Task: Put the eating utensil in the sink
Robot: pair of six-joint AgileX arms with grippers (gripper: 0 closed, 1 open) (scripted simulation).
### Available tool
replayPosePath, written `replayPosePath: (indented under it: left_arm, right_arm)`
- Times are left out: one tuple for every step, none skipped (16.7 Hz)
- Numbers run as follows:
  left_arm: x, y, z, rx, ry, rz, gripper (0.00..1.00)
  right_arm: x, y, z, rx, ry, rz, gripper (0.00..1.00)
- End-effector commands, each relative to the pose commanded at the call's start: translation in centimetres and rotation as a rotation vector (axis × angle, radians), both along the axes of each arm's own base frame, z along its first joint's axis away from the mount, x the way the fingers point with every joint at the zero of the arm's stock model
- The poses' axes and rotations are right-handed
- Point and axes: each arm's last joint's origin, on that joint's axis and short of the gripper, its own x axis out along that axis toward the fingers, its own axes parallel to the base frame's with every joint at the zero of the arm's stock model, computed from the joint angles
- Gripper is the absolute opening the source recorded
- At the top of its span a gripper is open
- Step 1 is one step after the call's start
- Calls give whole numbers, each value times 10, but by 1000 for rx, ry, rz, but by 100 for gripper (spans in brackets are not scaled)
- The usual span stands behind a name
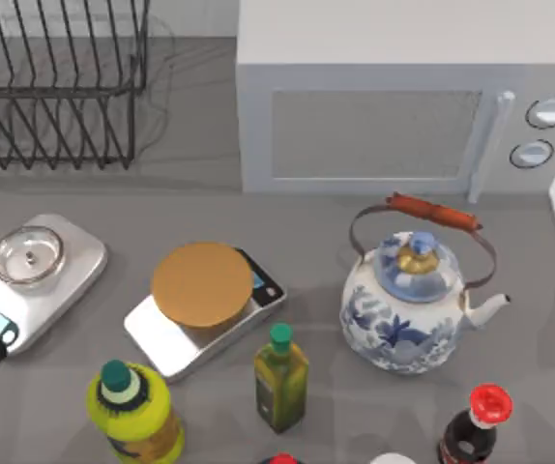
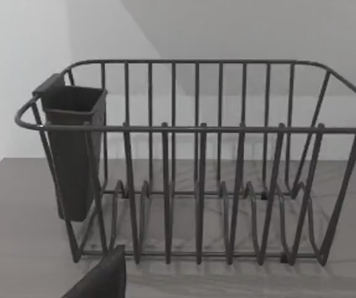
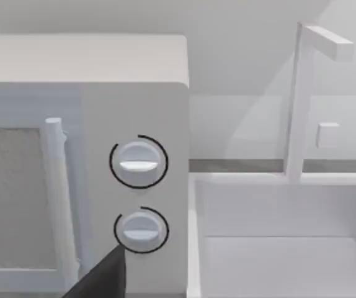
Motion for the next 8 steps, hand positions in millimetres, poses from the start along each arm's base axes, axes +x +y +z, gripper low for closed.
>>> replayPosePath:
  left_arm:
    - [0, 0, 0, 0, 0, 0, 100]
    - [0, 0, 0, 0, 0, 0, 100]
    - [0, 0, 0, 0, 0, 0, 100]
    - [0, 0, 0, 0, 0, 0, 100]
    - [0, 0, 0, 0, 0, 0, 100]
    - [0, 0, 0, 0, 0, 0, 100]
    - [0, 0, 0, 0, 0, 0, 100]
    - [0, 0, 0, 0, 0, 0, 100]
  right_arm:
    - [0, 0, 0, 0, 0, 0, 100]
    - [0, 0, 0, 0, 1, 0, 100]
    - [0, 0, 1, 3, 14, -3, 100]
    - [0, -1, 4, 7, 38, -9, 100]
    - [1, -2, 7, 13, 75, -16, 100]
    - [2, -2, 11, 22, 124, -25, 100]
    - [4, -4, 15, 33, 186, -36, 100]
    - [6, -5, 20, 47, 261, -49, 100]
